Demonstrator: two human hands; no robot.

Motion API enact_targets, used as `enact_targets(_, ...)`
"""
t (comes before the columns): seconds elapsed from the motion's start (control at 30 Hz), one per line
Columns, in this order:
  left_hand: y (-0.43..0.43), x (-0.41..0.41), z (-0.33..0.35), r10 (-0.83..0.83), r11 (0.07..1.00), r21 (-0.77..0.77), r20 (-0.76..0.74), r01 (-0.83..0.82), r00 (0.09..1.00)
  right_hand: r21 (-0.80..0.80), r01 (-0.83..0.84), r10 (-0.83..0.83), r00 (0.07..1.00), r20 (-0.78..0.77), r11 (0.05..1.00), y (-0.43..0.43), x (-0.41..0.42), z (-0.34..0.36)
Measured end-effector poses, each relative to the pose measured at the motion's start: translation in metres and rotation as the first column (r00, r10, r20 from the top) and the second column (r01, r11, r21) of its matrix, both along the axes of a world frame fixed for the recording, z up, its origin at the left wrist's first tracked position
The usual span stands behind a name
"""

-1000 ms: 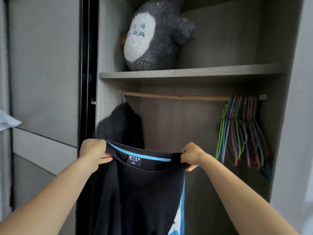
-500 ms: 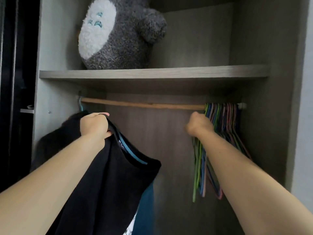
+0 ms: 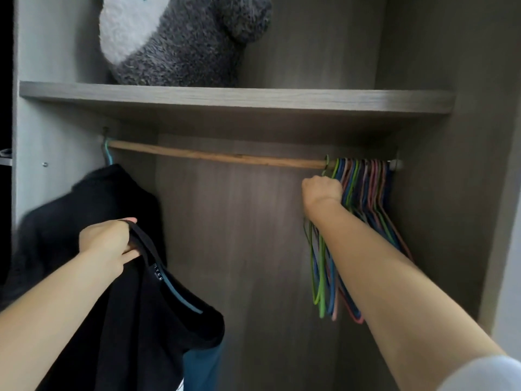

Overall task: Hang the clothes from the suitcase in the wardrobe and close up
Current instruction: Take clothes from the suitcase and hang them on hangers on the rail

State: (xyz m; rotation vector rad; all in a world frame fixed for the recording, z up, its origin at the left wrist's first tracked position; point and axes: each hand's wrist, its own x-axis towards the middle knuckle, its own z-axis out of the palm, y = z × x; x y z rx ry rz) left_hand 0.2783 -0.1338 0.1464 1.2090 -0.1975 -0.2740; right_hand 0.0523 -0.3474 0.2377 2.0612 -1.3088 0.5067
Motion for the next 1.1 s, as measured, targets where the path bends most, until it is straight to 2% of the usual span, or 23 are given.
enact_targets(0.1, 0.005, -0.005, -0.004, -0.004, 0.999, 0.032, 0.025, 0.003, 1.000, 0.110, -0.066, 0.042, 0.978, 0.203, 0.992, 0.003, 0.005, 0.002)
enact_targets(0.23, 0.012, -0.012, -0.011, -0.016, 0.997, 0.074, 0.086, 0.010, 0.996, 0.306, -0.229, 0.038, 0.852, 0.522, 0.924, 0.008, 0.014, 0.000)
enact_targets(0.4, 0.027, -0.011, -0.015, -0.032, 0.994, 0.106, 0.098, 0.021, 0.995, 0.487, -0.373, 0.065, 0.841, 0.538, 0.790, 0.018, 0.034, -0.010)
enact_targets(0.47, 0.035, -0.007, -0.017, -0.026, 0.994, 0.113, 0.106, 0.014, 0.994, 0.485, -0.457, 0.077, 0.782, 0.618, 0.746, 0.020, 0.044, -0.013)
enact_targets(0.6, 0.050, -0.001, -0.022, -0.007, 0.992, 0.128, 0.105, -0.006, 0.994, 0.402, -0.633, 0.079, 0.592, 0.802, 0.661, 0.028, 0.058, -0.014)
enact_targets(0.73, 0.065, 0.006, -0.027, 0.029, 0.988, 0.148, 0.093, -0.042, 0.995, 0.366, -0.682, 0.091, 0.536, 0.840, 0.634, 0.030, 0.070, -0.020)
enact_targets(0.9, 0.086, 0.015, -0.033, 0.055, 0.983, 0.171, 0.091, -0.070, 0.994, 0.229, -0.650, 0.089, 0.417, 0.904, 0.725, 0.035, 0.082, -0.016)
enact_targets(0.97, 0.094, 0.020, -0.035, 0.072, 0.981, 0.175, 0.087, -0.086, 0.994, 0.194, -0.661, 0.110, 0.389, 0.915, 0.725, 0.038, 0.087, -0.017)
enact_targets(1.1, 0.105, 0.023, -0.040, 0.110, 0.977, 0.174, 0.065, -0.120, 0.992, 0.192, -0.703, 0.153, 0.396, 0.906, 0.684, 0.046, 0.103, -0.033)
